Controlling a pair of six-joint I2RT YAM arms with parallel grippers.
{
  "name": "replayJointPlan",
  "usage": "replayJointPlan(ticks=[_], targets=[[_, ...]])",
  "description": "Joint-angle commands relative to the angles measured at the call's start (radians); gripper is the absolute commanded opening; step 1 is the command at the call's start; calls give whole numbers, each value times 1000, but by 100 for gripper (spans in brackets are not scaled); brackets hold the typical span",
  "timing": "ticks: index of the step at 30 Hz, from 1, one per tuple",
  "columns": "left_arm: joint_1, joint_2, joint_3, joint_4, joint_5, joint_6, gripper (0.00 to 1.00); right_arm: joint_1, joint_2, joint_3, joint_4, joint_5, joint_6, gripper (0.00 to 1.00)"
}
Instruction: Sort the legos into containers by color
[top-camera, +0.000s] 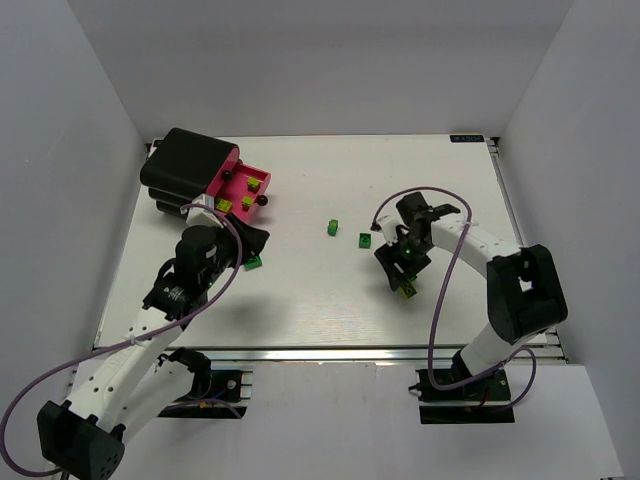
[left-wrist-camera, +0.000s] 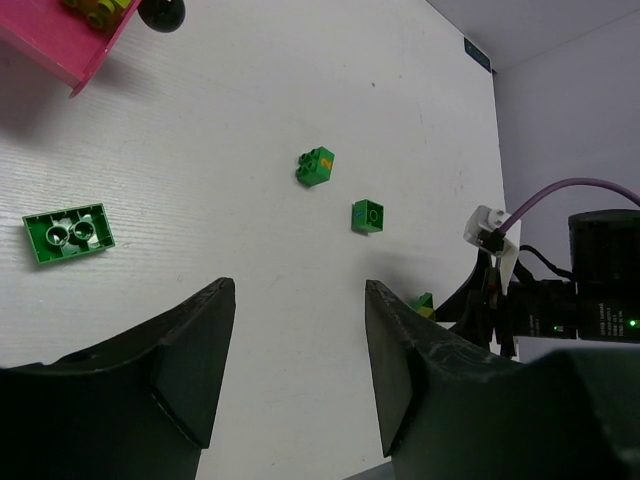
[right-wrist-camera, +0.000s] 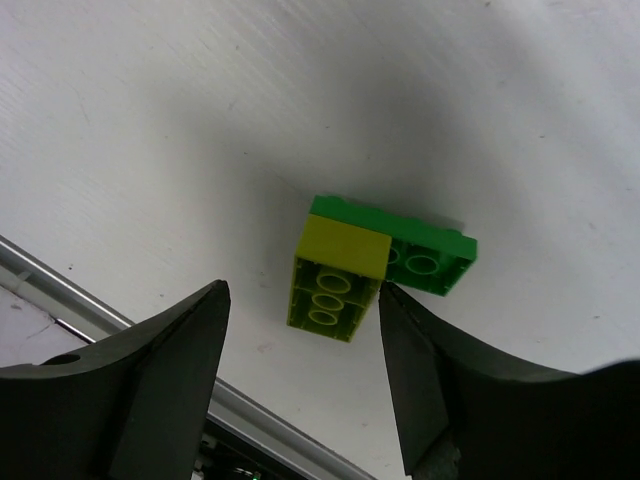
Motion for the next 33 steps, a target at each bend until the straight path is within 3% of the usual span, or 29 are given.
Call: replayJointPlan(ticks=[1, 7, 8, 10, 11, 14, 17, 18, 21, 24, 28, 33], targets=[[4, -21, -12, 1, -16, -6, 64, 28, 7, -34, 45, 35, 37, 67], [4, -26, -15, -3, -23, -8, 64, 51, 7, -49, 73, 102, 42, 57], [4, -26, -15, -2, -25, -8, 64, 52, 7, -48, 73, 110, 36, 45], [4, -26, -17, 1, -25, -9, 64, 58, -7, -49, 82, 122, 23, 32], [4, -22, -17, 6, -23, -9, 64, 60, -10, -54, 88, 128, 17, 18], [4, -10, -17, 39, -3, -8, 64, 60, -33, -31, 102, 107, -3, 0], [4, 8, -17, 114, 50, -15, 66, 51, -86, 39, 108, -86, -75, 0], [4, 33, -17, 144, 116, -28, 70, 48, -121, 58, 111, -228, -163, 0], [4, 109, -15, 289, 248, -45, 74, 44, -181, 78, 172, -464, -323, 0], [13, 207, 63, 302, 322, -32, 77, 43, -192, 87, 205, -633, -471, 0], [13, 306, 117, 384, 414, -42, 79, 44, -149, 150, 177, -782, -622, 0], [13, 422, 166, 524, 524, -112, 79, 54, -112, 196, 181, -855, -762, 0]])
